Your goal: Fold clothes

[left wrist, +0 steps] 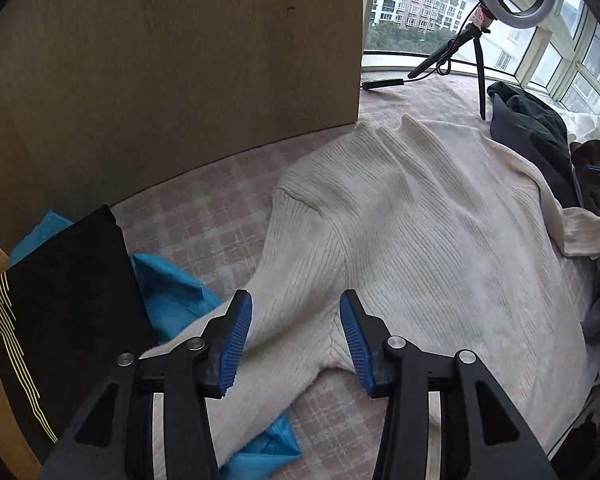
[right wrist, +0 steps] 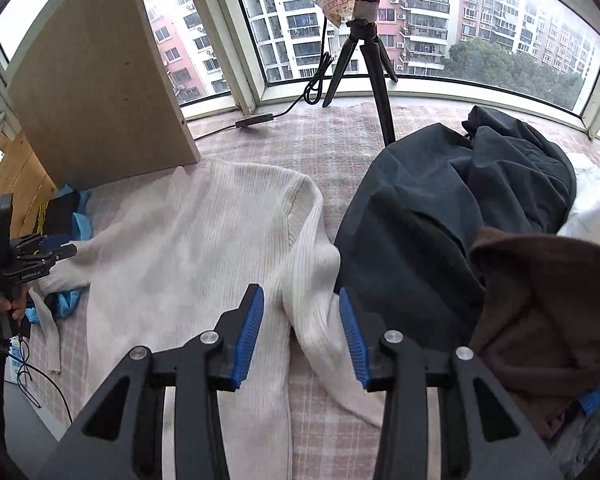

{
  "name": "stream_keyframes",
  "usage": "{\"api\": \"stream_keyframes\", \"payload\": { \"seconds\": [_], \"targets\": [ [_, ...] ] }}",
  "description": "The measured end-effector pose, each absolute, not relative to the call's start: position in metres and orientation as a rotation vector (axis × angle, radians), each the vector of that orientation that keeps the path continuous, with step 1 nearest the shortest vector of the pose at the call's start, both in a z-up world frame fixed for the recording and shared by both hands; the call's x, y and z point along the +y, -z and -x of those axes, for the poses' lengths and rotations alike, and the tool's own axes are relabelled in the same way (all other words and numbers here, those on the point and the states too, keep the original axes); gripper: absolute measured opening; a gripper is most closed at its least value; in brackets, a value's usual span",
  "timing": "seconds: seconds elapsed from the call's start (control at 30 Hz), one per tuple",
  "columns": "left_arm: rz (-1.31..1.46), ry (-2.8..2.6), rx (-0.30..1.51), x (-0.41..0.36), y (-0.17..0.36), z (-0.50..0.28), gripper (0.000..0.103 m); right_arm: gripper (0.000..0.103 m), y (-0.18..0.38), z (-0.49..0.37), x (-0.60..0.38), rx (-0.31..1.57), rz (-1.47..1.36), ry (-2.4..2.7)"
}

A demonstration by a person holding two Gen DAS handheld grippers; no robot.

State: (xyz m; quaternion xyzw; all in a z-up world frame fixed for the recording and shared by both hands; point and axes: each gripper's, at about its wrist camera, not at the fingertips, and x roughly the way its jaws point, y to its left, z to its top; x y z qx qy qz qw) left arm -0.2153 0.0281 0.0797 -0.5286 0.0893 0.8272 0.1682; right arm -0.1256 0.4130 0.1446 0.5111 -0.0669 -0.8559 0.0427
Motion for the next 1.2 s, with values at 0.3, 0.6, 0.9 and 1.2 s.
{"api": "stream_keyframes", "payload": {
  "seconds": [0.3, 0.6, 0.9, 1.2],
  "targets": [
    [1.624, -2.298, 0.265, 0.051, -0.021, 0.272, 0.042, 0.043, -0.075, 0.244, 0.392, -0.087, -1.671, 2.515],
    [1.484, -2.333, 0.376, 0.068, -0.027, 0.253, 0.007, 0.009, -0.048, 0.249, 0.37, 0.01, -1.649, 2.422],
    [1.527, -2.489, 0.614, 0.065, -0.033, 0.293, 0.011, 0.008, -0.062, 0.258, 0.368, 0.275, -1.646, 2.621],
    [1.423, -2.509, 0.223, -0.016, -0.101, 0.178, 0.018, 0.021, -0.103, 0.228, 0.367, 0.177, -1.607, 2.575]
  ]
}}
